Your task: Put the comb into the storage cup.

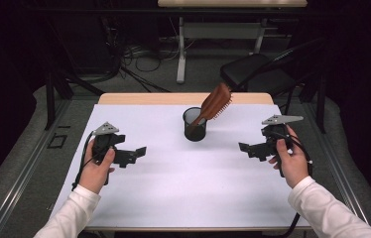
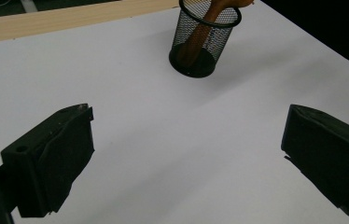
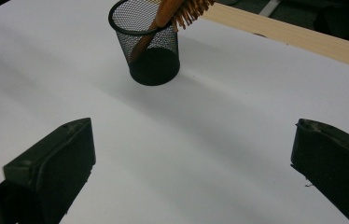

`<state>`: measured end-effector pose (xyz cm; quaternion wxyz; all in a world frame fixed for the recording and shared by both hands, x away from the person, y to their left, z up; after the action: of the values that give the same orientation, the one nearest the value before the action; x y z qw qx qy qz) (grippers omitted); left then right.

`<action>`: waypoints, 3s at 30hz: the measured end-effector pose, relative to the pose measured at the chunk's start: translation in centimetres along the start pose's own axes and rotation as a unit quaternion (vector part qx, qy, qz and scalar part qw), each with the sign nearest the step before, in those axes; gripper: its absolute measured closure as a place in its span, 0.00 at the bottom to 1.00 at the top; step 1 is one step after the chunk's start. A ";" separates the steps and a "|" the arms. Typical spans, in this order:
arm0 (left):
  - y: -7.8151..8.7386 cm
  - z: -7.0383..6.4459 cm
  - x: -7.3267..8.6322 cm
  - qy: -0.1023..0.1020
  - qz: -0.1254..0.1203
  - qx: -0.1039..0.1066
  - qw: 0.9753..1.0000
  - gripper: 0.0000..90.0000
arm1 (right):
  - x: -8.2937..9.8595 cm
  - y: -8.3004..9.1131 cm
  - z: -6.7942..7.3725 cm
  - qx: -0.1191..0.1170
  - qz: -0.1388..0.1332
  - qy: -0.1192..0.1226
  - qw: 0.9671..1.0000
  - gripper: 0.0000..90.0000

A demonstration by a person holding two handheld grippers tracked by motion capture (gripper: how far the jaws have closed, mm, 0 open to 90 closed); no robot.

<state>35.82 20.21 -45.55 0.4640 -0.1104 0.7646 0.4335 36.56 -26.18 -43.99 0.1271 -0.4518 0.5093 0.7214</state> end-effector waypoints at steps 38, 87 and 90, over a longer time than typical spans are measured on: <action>1.5 3.1 6.4 0.066 -0.024 -0.022 0.997 0.03 | 7.2 -0.1 -1.2 0.009 -0.004 -0.057 0.998 0.00; 0.5 3.9 8.6 0.063 -0.045 -0.037 0.996 0.03 | 11.9 -1.1 -1.6 0.048 -0.037 -0.094 0.994 0.00; 0.4 3.9 8.7 0.064 -0.045 -0.038 0.996 0.03 | 12.1 -1.2 -1.6 0.049 -0.039 -0.094 0.994 0.00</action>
<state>33.23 25.45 -53.07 0.4286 -0.1896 0.7701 0.4327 31.38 -30.34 -54.24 0.2249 -0.3944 0.5119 0.7293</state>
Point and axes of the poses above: each handheld gripper's, and its own axes: y roughly backward along the jaws, x roughly out of its underside, z roughly to its left, the point moved 1 cm from there along -y, roughly forward along the jaws, and after that the axes turned 1 degree about -y, right-handed, at the moved point
